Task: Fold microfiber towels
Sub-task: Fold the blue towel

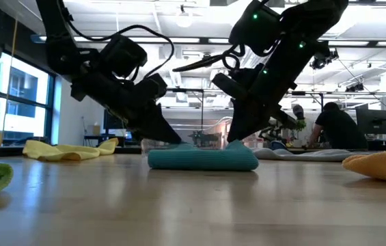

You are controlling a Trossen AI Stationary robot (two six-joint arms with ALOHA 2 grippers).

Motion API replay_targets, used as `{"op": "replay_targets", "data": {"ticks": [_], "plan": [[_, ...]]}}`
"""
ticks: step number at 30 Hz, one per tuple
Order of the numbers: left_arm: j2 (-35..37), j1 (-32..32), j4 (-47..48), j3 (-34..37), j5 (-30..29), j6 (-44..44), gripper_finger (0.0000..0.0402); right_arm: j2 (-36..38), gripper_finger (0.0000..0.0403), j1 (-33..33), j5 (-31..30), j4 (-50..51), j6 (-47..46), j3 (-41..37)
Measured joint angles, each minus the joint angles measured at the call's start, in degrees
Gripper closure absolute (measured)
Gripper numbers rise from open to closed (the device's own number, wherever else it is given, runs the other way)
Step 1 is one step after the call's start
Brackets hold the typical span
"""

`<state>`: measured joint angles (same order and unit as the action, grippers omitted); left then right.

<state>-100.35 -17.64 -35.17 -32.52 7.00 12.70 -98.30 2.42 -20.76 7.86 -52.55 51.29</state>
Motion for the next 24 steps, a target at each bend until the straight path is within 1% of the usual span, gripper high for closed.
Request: {"op": "replay_targets", "data": {"ticks": [6, 11, 16, 20, 24], "plan": [[2.5, -0.1, 0.0, 1.6, -4.3, 1.2, 0.04, 0.2, 0.0397, 0.0, -2.5, -1.3, 1.9, 0.0], [2.5, -0.1, -0.2, 1.6, -5.6, 2.1, 0.0401, 0.3, 0.0401, 0.2, -6.0, -3.4, 5.1, 0.0], [2.5, -0.1, -0.7, 1.6, -9.5, 3.1, 0.0401, 0.6, 0.0402, 0.3, -8.9, -2.4, 6.1, 0.0], [2.5, -0.4, -0.7, 1.6, -12.0, 3.7, 0.0401, -0.3, 0.0402, -0.5, -9.1, -0.7, 6.1, -0.1], [2.5, -0.4, -0.7, 1.6, -13.8, 3.7, 0.0401, -2.4, 0.0402, -1.7, -8.9, -1.6, 6.5, 0.0]]}}
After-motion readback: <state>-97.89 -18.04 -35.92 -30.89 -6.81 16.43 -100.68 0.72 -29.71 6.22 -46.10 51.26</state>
